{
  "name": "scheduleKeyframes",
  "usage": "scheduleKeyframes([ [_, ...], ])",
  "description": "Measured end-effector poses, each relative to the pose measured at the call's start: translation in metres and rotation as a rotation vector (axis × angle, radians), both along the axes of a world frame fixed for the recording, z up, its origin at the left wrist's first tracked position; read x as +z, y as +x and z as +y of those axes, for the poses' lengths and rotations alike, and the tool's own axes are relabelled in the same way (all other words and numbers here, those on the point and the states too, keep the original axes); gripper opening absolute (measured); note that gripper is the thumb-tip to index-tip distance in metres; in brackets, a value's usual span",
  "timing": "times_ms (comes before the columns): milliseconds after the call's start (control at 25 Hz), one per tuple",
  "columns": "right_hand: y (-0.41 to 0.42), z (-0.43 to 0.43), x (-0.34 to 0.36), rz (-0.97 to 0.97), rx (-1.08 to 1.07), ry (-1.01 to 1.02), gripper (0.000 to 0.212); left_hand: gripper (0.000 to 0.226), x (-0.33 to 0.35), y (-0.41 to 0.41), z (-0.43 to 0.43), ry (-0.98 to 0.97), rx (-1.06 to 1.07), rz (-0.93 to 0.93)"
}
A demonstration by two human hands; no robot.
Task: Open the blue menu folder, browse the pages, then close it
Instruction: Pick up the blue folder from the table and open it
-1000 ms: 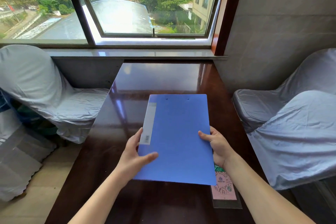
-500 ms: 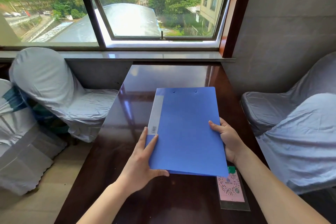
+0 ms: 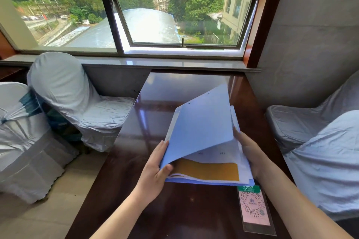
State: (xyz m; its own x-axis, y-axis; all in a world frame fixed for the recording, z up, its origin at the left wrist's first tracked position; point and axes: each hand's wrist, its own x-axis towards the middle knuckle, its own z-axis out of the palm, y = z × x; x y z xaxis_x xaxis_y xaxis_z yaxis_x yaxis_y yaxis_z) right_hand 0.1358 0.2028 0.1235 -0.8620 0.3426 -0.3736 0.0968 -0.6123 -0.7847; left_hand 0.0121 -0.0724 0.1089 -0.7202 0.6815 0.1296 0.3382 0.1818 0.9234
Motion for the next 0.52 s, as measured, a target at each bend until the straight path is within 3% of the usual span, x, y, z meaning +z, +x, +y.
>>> scheduleKeyframes([
  [80, -0.001, -0.001, 0.003, -0.029, -0.066, 0.183, 0.049, 0.108, 0.005, -0.001, 0.0, 0.079, 0.006, -0.07],
  [280, -0.001, -0.003, 0.004, -0.056, -0.147, 0.221, 0.029, 0.123, 0.011, -0.003, -0.001, 0.221, 0.046, -0.261],
  [520, 0.005, -0.002, 0.006, -0.043, -0.204, 0.206, 0.023, 0.073, 0.018, -0.01, -0.011, 0.519, 0.142, -0.83],
])
